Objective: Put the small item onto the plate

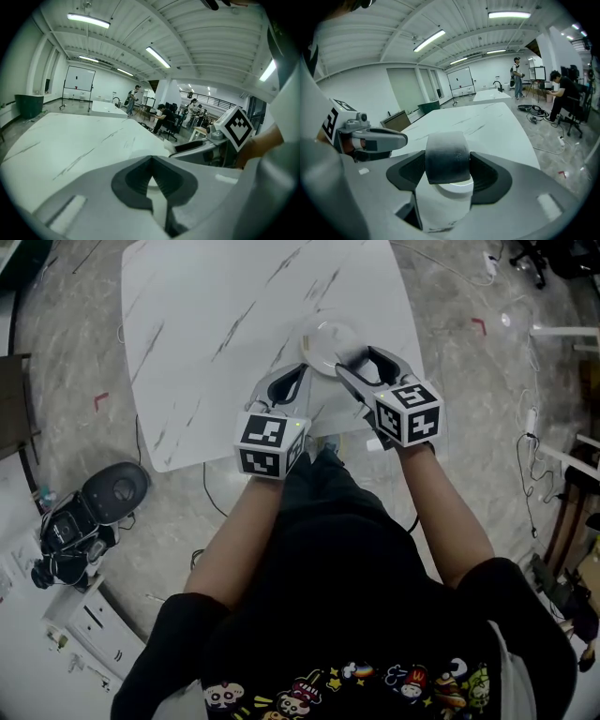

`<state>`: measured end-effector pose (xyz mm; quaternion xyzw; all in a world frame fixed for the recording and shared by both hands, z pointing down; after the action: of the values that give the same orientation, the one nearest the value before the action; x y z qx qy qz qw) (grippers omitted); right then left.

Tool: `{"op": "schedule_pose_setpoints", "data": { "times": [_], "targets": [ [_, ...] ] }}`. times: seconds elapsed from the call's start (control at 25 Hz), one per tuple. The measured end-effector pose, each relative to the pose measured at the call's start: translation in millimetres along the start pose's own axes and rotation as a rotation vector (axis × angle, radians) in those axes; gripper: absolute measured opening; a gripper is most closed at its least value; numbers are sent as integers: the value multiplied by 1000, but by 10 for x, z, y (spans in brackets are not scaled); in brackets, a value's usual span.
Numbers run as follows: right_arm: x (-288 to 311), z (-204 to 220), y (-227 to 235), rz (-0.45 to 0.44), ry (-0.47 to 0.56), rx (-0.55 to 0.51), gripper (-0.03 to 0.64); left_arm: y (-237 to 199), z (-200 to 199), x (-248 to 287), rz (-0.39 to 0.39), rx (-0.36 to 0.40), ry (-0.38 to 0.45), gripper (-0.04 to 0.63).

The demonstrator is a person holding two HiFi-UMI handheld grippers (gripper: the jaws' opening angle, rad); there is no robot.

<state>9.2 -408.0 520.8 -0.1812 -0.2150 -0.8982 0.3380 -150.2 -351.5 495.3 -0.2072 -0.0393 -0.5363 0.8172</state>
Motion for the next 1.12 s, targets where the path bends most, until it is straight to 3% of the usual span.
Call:
{"op": "schedule_pose_setpoints", "data": {
  "times": [0.4, 1.12],
  "targets": [
    [528, 169, 237, 43, -151, -101, 321, -226, 128, 264, 15, -47, -60, 0],
    [840, 198, 220, 8, -278, -273, 313, -328, 228, 337, 22, -74, -76, 0]
  ]
}}
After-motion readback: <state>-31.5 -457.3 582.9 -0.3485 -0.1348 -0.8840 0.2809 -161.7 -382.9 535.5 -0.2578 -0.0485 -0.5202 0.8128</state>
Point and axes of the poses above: the fingertips, and each gripper's own axes: x forward along the fingers, y to its right, z out of its underside, the point moved 7 cm from there along -x, backward along the fingers, and after that the axes turned 12 degrees about y, right-handed, at the moved point
